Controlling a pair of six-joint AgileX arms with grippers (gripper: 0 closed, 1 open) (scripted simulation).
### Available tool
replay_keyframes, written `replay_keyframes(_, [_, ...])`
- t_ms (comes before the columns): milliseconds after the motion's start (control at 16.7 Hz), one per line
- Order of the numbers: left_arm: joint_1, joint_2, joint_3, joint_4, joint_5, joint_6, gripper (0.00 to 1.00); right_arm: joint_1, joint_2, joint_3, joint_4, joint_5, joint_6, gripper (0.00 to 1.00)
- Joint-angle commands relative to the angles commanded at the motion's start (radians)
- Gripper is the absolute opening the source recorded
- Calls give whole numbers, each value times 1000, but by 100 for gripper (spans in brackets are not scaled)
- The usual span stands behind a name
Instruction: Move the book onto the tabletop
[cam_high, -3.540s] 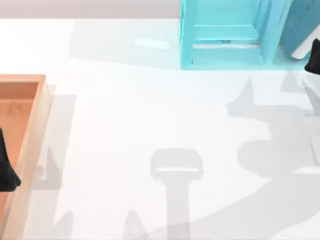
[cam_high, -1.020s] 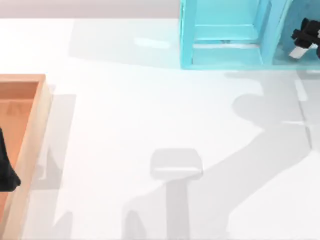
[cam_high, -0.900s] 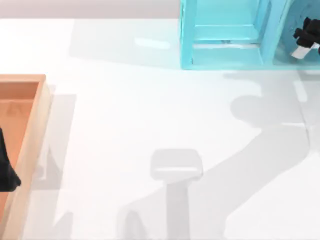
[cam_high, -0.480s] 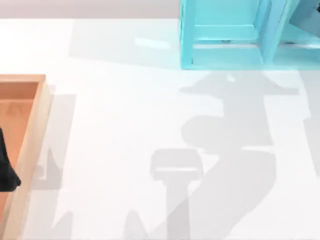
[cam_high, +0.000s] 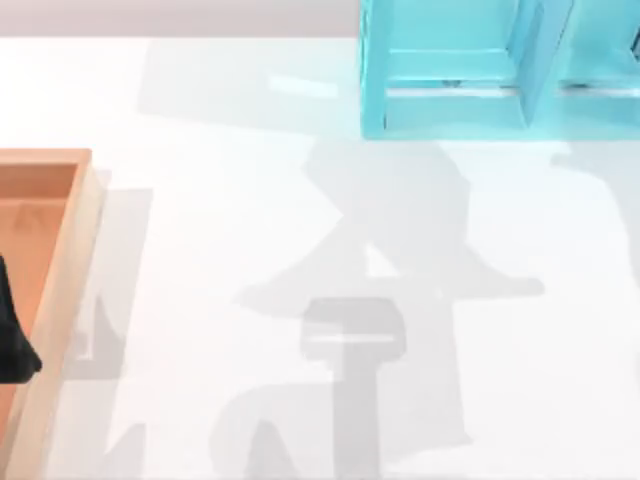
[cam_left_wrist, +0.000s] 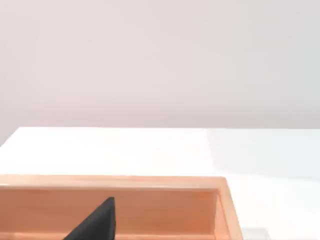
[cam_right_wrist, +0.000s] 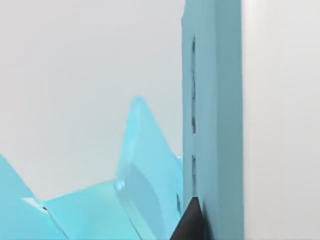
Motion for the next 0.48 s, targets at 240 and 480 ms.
replay_keyframes(240, [0,0,0,0,0,0,100,-1,-148,-75,-93,-11,-1,0])
replay_keyframes(480, [0,0,0,0,0,0,100,-2,-160,-84,-104,-11,0,0])
